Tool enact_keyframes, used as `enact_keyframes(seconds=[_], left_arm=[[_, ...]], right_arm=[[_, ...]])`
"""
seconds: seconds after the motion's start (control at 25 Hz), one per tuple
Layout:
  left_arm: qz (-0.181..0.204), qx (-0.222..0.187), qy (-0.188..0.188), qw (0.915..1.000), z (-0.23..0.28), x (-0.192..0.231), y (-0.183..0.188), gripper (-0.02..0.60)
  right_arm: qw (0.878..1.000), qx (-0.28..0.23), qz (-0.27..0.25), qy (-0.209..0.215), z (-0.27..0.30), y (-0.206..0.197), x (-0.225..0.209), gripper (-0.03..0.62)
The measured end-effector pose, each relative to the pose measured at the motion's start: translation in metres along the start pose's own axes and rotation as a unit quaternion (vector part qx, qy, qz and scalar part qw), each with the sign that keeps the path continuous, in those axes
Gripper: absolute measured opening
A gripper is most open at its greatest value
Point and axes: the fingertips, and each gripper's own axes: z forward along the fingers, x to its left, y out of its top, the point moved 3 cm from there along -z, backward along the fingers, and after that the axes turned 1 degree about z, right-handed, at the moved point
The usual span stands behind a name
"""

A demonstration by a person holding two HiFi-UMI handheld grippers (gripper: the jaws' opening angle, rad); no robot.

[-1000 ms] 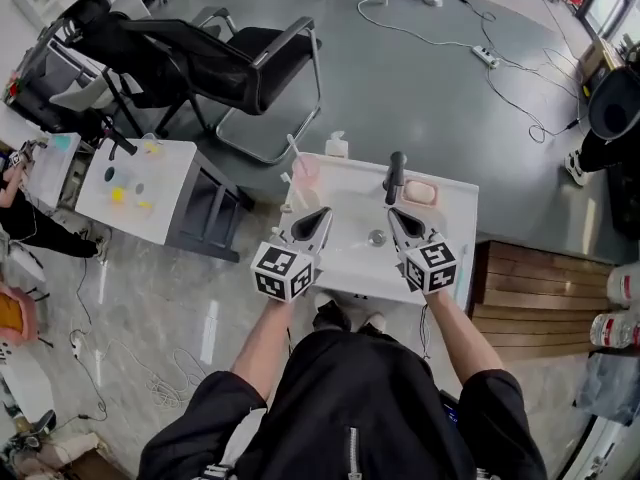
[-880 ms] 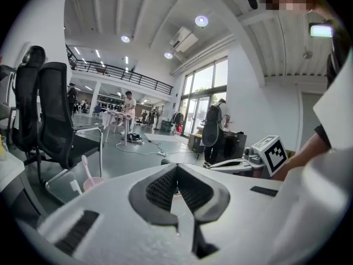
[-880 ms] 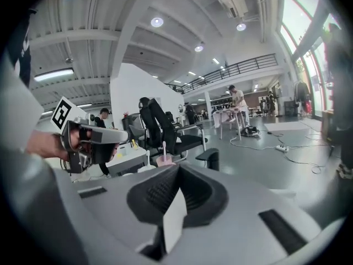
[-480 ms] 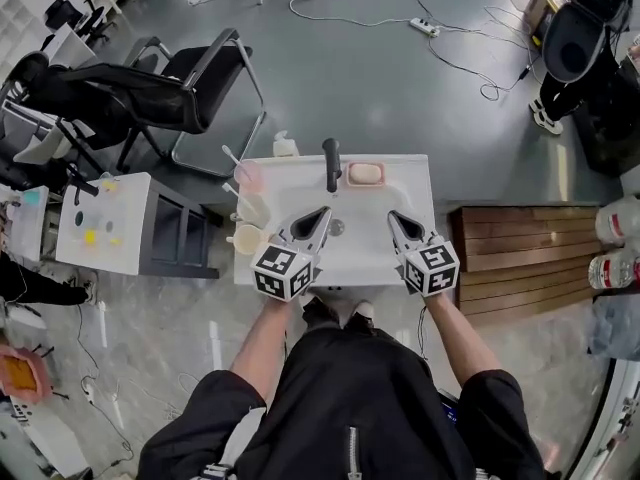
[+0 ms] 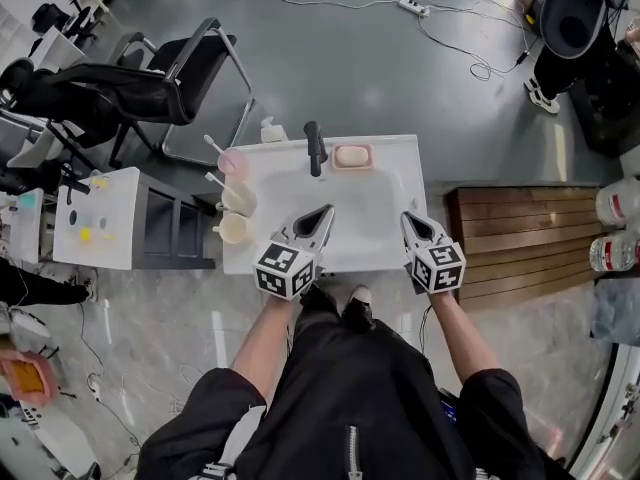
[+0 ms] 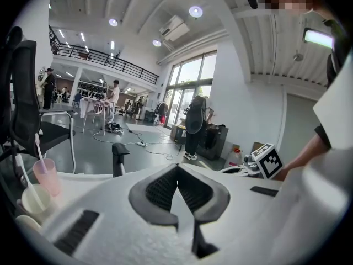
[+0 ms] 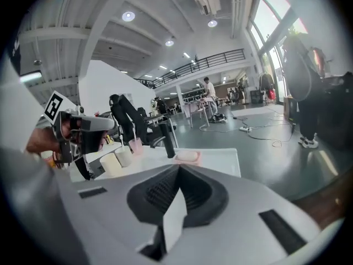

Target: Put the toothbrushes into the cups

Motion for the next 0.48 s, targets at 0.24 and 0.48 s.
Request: enact_keyframes(seconds=[0.24,0.48], left_arm=[[-0.004,0.009,0.001,1.0000,0.004,0.000,-0.007,0.002],[-0.009,0.012,0.010,0.9998,0.003,0.005,-0.012,0.002]], right_arm=[[0.998,0.043,0.024,-0.040,-0.004,-0.037,-0.027,0.005],[0.986,0.123,0.040,-0.105,0.002,-0.068,-0.063,0.064]])
